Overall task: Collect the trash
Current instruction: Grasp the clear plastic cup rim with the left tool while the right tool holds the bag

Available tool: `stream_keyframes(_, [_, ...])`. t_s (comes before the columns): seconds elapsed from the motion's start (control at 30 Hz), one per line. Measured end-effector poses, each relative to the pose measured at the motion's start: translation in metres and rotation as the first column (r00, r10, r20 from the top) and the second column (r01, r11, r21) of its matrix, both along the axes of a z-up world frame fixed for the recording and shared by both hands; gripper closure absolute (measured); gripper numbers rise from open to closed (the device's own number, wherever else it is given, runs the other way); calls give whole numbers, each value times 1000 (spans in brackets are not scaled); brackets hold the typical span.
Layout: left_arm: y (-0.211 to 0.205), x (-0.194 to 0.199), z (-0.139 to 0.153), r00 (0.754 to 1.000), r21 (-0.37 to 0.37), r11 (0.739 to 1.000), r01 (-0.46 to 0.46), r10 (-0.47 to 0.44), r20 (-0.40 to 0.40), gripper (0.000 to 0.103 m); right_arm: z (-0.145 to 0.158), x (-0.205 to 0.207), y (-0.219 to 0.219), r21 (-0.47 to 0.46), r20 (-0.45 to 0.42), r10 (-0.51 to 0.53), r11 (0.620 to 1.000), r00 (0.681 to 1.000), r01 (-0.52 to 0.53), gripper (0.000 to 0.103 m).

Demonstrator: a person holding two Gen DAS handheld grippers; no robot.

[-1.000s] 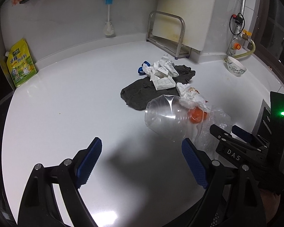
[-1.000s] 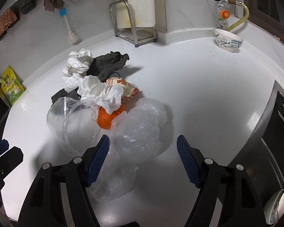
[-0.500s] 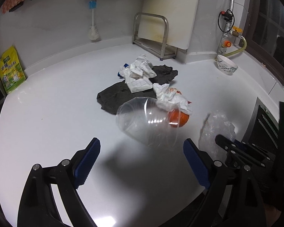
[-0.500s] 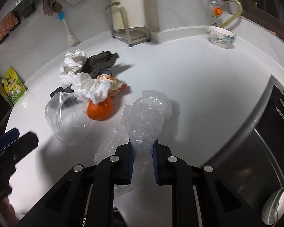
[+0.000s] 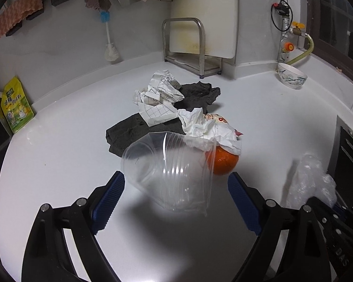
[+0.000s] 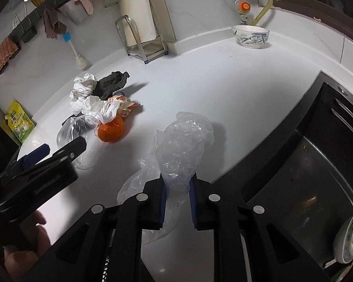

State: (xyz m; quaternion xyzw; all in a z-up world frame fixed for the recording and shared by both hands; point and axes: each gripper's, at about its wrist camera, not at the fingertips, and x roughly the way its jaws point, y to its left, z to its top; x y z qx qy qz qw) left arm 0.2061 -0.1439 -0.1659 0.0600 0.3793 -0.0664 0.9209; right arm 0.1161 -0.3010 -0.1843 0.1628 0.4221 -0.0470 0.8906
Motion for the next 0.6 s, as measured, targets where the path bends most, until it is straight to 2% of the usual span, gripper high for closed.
stream_keyframes(0.1, [2, 5, -2, 1000, -11, 1000, -15, 15, -1, 17, -2, -1, 0, 9, 9, -5, 1000, 1000, 5, 86])
stream_keyframes(0.17, [2, 9, -5, 1000, -5, 1000, -20, 20, -7, 22, -4, -1, 1, 14, 9, -5, 1000, 1000, 5, 87])
stream_keyframes(0.23, [3, 11, -8, 1000, -3, 1000, -24, 24, -18, 32, -6, -1, 3, 17, 6, -6, 1000, 1000, 6, 87])
stream_keyframes(0.37, [9, 11, -8, 999, -19, 1000, -24, 24, -28, 44, -8, -1, 7, 22, 2, -4, 1000, 1000, 4, 87])
stream_keyframes(0.43, [10, 12, -8, 999, -17, 1000, -19, 18, -43, 65, -8, -1, 8, 21, 1, -2, 1000, 1000, 2, 87])
stream_keyframes(0.47, [11, 13, -9, 998, -23, 1000, -17, 15, -55, 69, -7, -1, 10, 21, 2, 0, 1000, 1000, 0, 87])
stream_keyframes(0.53, [16, 17, -9, 996, -48, 999, -15, 11, -84, 90, -6, -1, 13, 16, 3, 2, 1000, 1000, -2, 87])
stream_keyframes(0.6, [21, 18, -9, 995, -58, 998, -20, 14, -95, 92, -4, -1, 15, 14, 4, 5, 1000, 1000, -5, 87])
